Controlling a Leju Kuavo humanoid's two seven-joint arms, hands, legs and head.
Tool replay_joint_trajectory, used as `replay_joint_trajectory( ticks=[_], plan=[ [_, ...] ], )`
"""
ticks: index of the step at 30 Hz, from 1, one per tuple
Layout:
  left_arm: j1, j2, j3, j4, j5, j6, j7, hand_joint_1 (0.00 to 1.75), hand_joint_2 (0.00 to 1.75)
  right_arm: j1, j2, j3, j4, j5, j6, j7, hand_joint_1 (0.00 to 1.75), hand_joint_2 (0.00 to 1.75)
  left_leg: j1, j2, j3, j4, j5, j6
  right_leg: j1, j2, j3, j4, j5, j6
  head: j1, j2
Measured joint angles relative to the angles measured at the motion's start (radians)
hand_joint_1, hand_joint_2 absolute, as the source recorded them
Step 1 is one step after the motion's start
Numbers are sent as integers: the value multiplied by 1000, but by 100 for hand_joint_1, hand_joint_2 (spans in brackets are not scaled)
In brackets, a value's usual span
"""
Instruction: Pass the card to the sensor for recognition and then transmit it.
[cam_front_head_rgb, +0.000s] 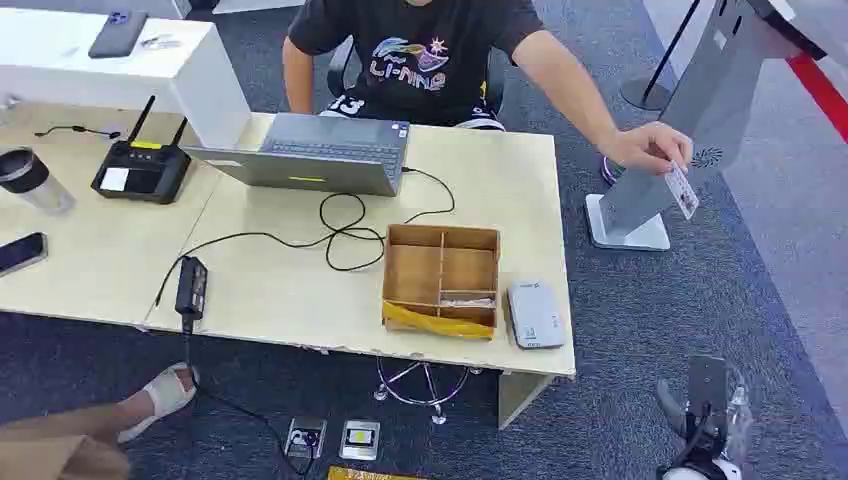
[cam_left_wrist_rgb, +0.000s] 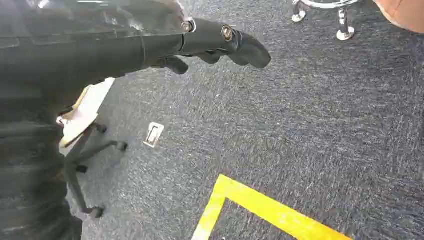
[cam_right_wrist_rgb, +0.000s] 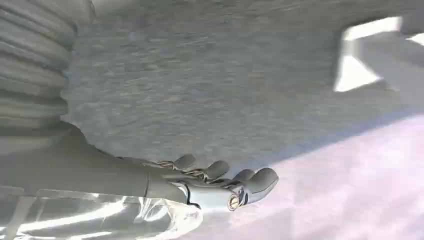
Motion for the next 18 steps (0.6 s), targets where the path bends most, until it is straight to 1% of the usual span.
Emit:
replay_joint_trajectory(
  ticks=[3, 9, 10, 11, 13, 16, 18],
  plan=[
    [0, 0, 0, 0, -5, 0, 0, 0, 175, 10, 6, -10, -151, 41, 0, -4, 0, 175, 0, 0, 0, 0, 0, 0, 0, 0, 0, 0, 0, 0, 0, 0],
    [1, 0, 0, 0, -13, 1, 0, 0, 175, 12, 9, -3, -440, 141, 0, 34, 0, 175, 0, 0, 0, 0, 0, 0, 0, 0, 0, 0, 0, 0, 0, 0],
    [1, 0, 0, 0, -17, 1, 0, 0, 175, 12, 10, 2, -484, 170, 0, 33, 0, 175, 0, 0, 0, 0, 0, 0, 0, 0, 0, 0, 0, 0, 0, 0],
    [1, 0, 0, 0, -26, 1, 0, 0, 175, 12, 10, 14, -530, 218, 0, 24, 0, 175, 0, 0, 0, 0, 0, 0, 0, 0, 1, 1, 0, 0, 0, 0],
    [1, 0, 0, 0, -45, 1, 0, 0, 175, 6, 10, 58, -610, 349, 0, 32, 0, 175, 0, 0, 0, 0, 0, 0, 0, 0, 0, 1, 0, 0, 0, 0],
    [1, 0, 0, 0, -63, 1, -3, 0, 175, -15, 10, 152, -739, 591, 0, 114, 0, 175, 0, -1, -1, 0, 0, 0, 0, -1, 0, 1, 0, 0, 0, 0],
    [1, 0, 0, 0, -67, 0, -11, 0, 175, -54, 10, 241, -809, 738, 0, 150, 0, 175, 1, -1, 0, 0, 0, 0, 1, 0, 0, 1, 0, 0, 0, 0]
  ],
)
